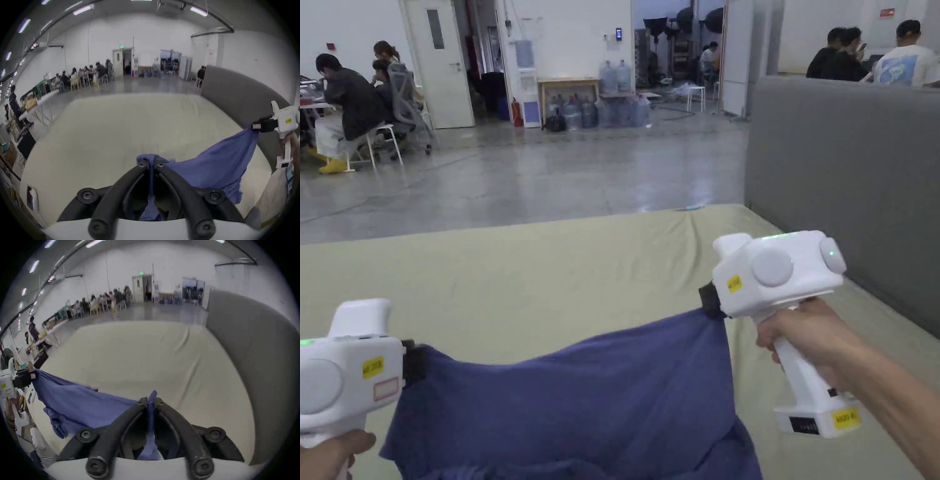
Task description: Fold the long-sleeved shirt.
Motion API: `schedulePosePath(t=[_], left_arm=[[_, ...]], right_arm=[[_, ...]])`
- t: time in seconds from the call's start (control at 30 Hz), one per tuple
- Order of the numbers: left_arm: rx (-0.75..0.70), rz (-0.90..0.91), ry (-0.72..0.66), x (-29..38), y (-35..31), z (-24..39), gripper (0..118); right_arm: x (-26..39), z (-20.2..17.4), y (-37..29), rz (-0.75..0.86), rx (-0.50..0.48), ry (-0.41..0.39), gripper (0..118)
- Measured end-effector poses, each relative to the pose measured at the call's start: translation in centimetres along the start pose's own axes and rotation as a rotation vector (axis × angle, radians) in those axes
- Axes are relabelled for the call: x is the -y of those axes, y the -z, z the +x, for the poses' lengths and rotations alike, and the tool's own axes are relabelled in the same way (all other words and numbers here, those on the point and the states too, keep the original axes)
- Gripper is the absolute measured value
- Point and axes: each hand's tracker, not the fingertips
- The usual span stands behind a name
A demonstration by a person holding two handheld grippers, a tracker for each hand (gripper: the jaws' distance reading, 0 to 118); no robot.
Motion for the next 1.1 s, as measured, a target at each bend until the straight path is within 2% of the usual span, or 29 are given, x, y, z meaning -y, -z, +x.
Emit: schedulePosePath(t=[0.13, 0.3, 0.43, 0.53, 0.6, 0.73, 0.83, 0.97, 1.07, 1.1], left_arm=[[-0.021, 0.141, 0.012, -8.2, -2.5, 0.0, 0], [-0.099, 0.278, 0.05, -20.1, -3.4, 0.6, 0], [-0.145, 0.378, 0.094, -27.9, -4.3, 1.4, 0], [-0.212, 0.446, 0.09, -32.4, -5.3, 2.1, 0], [-0.225, 0.467, 0.074, -34.4, -5.6, 2.2, 0], [-0.211, 0.463, 0.069, -36.3, -4.5, 1.5, 0], [-0.228, 0.435, 0.108, -34.8, -2.4, 1.6, 0], [-0.225, 0.334, 0.136, -30.3, 3.1, 0.8, 0], [-0.216, 0.269, 0.111, -25.6, 7.8, -0.1, 0], [-0.213, 0.238, 0.102, -23.4, 8.8, 0.2, 0]], right_arm=[[-7.2, 0.4, -3.5, 0.134, 0.043, -0.047, 2], [-17.3, 0.0, -6.6, 0.272, 0.053, 0.0, 2], [-24.3, -0.8, -8.0, 0.382, 0.162, -0.016, 2], [-28.3, -0.8, -9.7, 0.424, 0.15, 0.073, 2], [-29.8, -1.0, -10.5, 0.44, 0.145, 0.088, 2], [-30.3, -1.4, -9.9, 0.429, 0.196, 0.065, 2], [-28.5, -1.2, -7.7, 0.409, 0.179, 0.063, 2], [-24.0, -0.3, -1.6, 0.311, 0.162, 0.088, 2], [-19.2, 0.5, 3.7, 0.235, 0.12, 0.164, 2], [-17.7, 0.5, 5.3, 0.193, 0.114, 0.168, 2]])
